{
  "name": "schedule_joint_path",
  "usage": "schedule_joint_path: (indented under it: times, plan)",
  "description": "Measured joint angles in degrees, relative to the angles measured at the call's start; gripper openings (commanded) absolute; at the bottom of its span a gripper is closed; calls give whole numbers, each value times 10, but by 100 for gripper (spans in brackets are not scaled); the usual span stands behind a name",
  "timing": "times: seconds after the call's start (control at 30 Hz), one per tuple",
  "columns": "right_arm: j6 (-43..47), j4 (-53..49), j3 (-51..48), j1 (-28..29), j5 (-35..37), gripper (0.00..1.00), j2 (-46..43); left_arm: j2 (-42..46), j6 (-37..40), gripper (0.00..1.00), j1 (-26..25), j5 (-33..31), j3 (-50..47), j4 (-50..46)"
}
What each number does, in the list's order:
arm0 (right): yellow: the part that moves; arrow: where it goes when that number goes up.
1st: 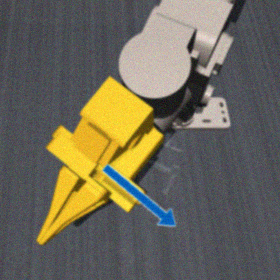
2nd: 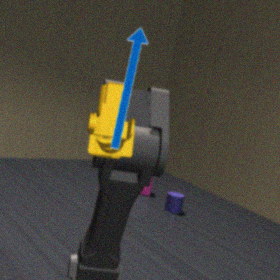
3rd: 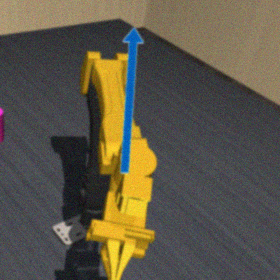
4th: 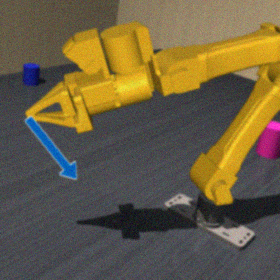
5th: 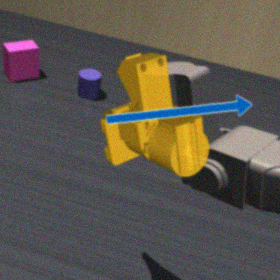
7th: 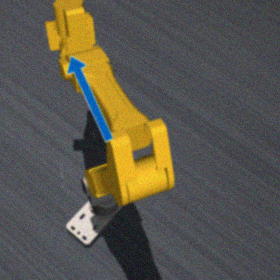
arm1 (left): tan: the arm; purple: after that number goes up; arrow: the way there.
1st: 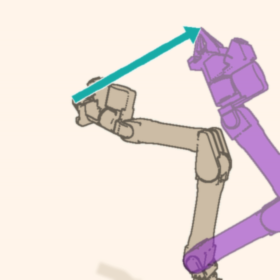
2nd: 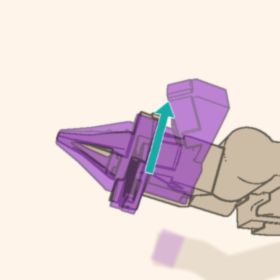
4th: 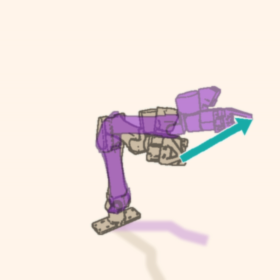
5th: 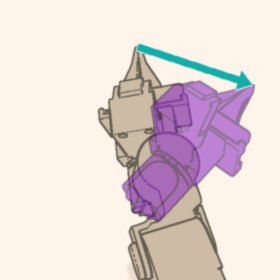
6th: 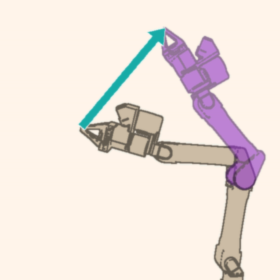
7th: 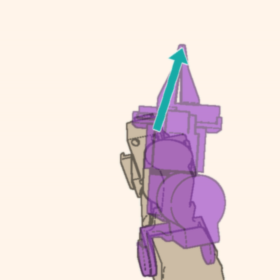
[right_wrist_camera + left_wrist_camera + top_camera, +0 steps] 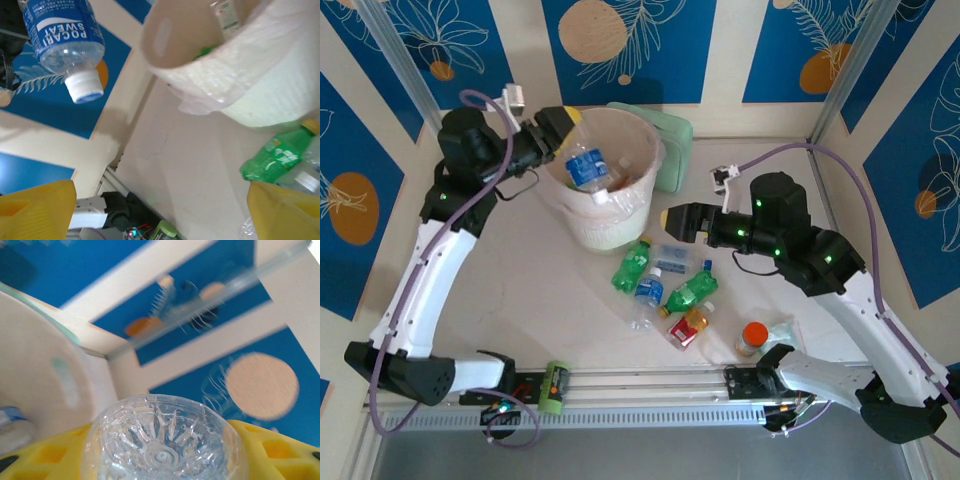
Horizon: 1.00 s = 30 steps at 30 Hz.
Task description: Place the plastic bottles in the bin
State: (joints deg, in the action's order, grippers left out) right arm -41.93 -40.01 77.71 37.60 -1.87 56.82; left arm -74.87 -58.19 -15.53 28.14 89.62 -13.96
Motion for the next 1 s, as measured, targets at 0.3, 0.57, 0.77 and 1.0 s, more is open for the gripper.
schedule_joint_path:
  times: [0.3,0.57,0.77,1.0]
  plan:
    - [-21,-34,-36,-15,26,88,-15,-150,-4,51,20,-75,108,-91]
    - [-29,-48,-50,-27,37,87,-34,-196,26,52,20,-113,162,-151]
    - [-38,-64,-59,-40,52,87,-34,-205,43,76,20,-130,161,-184]
    - [-49,-83,-66,-47,69,87,-31,-206,44,78,16,-115,157,-161]
